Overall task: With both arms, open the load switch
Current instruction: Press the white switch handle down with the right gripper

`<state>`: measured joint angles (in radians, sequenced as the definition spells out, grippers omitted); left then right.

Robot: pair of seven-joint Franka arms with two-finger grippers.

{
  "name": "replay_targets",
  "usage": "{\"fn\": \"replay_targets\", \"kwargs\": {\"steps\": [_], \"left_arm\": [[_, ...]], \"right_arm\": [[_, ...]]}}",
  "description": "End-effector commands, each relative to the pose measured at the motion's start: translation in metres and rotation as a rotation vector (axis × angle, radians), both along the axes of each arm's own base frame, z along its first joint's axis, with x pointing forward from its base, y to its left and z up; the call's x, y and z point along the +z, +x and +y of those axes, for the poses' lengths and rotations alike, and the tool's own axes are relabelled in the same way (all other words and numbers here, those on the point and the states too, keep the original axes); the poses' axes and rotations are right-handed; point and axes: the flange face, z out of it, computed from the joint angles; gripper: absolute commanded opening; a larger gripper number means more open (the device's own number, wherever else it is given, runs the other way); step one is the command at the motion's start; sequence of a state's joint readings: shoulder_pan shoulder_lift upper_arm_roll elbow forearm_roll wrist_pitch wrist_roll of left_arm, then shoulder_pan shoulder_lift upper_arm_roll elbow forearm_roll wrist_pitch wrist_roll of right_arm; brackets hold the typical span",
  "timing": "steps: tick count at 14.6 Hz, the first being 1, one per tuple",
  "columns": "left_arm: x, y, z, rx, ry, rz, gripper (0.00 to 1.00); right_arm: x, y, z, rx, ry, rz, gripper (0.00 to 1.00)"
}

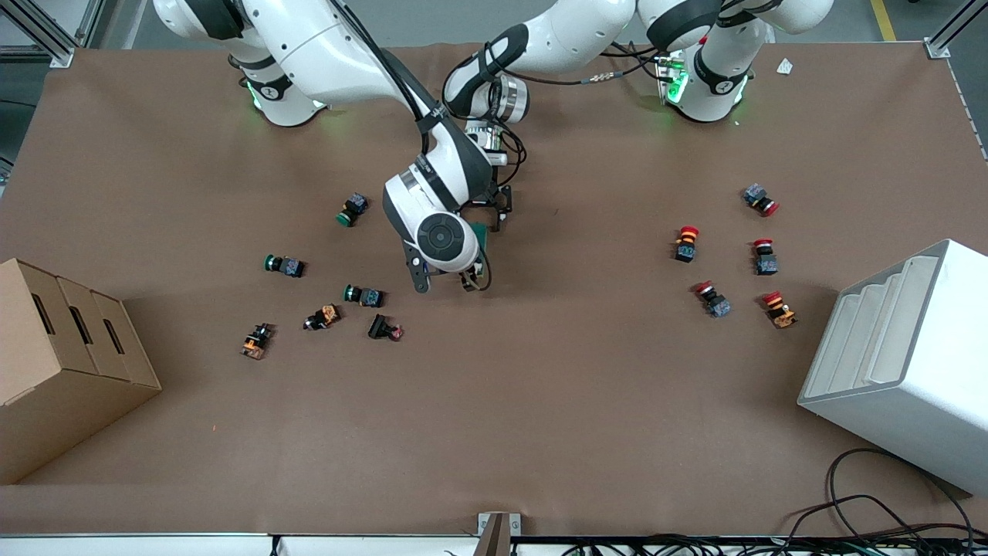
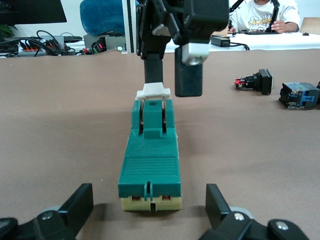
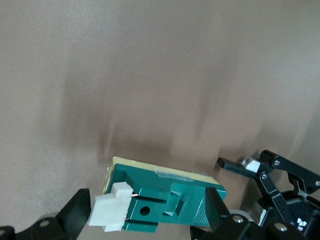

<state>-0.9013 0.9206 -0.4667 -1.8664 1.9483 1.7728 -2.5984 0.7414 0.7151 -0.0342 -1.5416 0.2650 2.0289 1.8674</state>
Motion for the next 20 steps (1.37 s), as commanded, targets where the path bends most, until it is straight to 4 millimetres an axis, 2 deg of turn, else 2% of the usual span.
{"fn": "replay_targets", "kwargs": {"steps": [1,5,10,13,18,20], "left_arm": [[-0.02,-0.014,0.004,-0.023,0.02,0.017,0.99],[-0.02,-0.014,0.003,-0.022,0.018,0.017,0.99],[-0.02,-0.014,0.003,-0.022,0.018,0.017,0.99],[-0.02,-0.014,0.003,-0.022,0.018,0.017,0.99],[-0.021,-0.013,0.004,-0.022,0.02,0.016,0.99],[-0.021,-0.013,0.004,-0.022,0.019,0.016,0.99]], "right_arm": [[0.002,-0.01,0.011,-0.007,-0.002,0.02,1.0],[0.021,-0.007,0.013,0.014,-0.015,0.061,1.0],[0.037,-0.027,0.011,0.063,-0.097,0.198,1.0],[0.022,-0.051,0.022,0.099,-0.127,0.228,1.0],[0.007,-0.063,0.025,0.111,-0.139,0.227,1.0],[-0.005,-0.066,0.023,0.106,-0.141,0.218,1.0]]}}
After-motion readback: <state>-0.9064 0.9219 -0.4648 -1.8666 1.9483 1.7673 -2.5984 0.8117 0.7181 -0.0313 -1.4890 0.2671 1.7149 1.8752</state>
